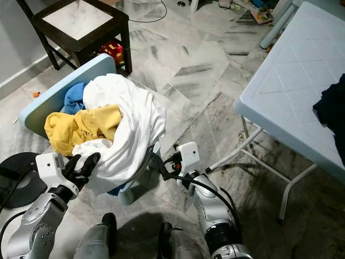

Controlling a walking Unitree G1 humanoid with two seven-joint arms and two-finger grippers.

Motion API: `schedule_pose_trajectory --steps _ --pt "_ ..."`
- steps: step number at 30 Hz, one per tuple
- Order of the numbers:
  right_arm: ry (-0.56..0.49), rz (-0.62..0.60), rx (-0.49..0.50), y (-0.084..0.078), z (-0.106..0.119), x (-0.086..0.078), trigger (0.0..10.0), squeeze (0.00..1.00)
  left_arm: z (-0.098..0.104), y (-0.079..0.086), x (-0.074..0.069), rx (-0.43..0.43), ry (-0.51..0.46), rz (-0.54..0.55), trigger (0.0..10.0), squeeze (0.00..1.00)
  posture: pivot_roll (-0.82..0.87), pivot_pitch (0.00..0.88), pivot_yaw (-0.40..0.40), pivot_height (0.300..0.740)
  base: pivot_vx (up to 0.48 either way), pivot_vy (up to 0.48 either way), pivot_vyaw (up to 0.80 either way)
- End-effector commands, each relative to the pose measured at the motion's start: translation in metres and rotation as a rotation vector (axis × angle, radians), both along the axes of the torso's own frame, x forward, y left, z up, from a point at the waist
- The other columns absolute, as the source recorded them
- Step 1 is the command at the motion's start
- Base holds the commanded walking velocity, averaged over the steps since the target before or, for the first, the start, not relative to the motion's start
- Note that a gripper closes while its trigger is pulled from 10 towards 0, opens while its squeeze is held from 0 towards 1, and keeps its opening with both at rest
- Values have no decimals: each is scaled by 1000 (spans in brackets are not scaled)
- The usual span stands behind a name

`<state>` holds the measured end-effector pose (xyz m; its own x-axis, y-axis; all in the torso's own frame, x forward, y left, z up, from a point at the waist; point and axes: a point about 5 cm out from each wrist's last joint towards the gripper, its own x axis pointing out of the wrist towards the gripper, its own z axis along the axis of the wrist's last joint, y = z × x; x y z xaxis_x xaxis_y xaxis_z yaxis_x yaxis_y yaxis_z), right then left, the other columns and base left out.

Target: Hang hanger

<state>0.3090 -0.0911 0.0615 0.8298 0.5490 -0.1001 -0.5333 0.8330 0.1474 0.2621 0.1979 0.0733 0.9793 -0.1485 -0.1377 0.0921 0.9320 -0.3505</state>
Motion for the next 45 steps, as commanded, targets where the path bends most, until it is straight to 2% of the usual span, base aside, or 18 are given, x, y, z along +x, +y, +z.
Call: schedule_pose_trajectory --steps 1,11,30,38,45 --pt "5 -22 -10 -7 -4 -4 10000 0 -8 0 -5 -14 40 -8 0 0 193 303 -139 740 0 0 0" --pt "7 -19 -13 -7 -4 -5 10000 0 2 2 -4 28 -13 -4 0 0 197 306 -142 740 0 0 0" --pt "9 -21 -21 -7 -5 -4 10000 0 3 -5 -5 57 -26 -33 0 0 197 299 -139 740 0 0 0" --pt "8 -22 -22 -7 -4 -2 10000 0 4 -9 -4 61 -32 -45 0 0 200 293 -139 740 0 0 0" --pt "9 -22 -21 -6 -4 -2 10000 0 1 -22 -10 82 -17 -93 0 0 205 293 -136 740 0 0 0"
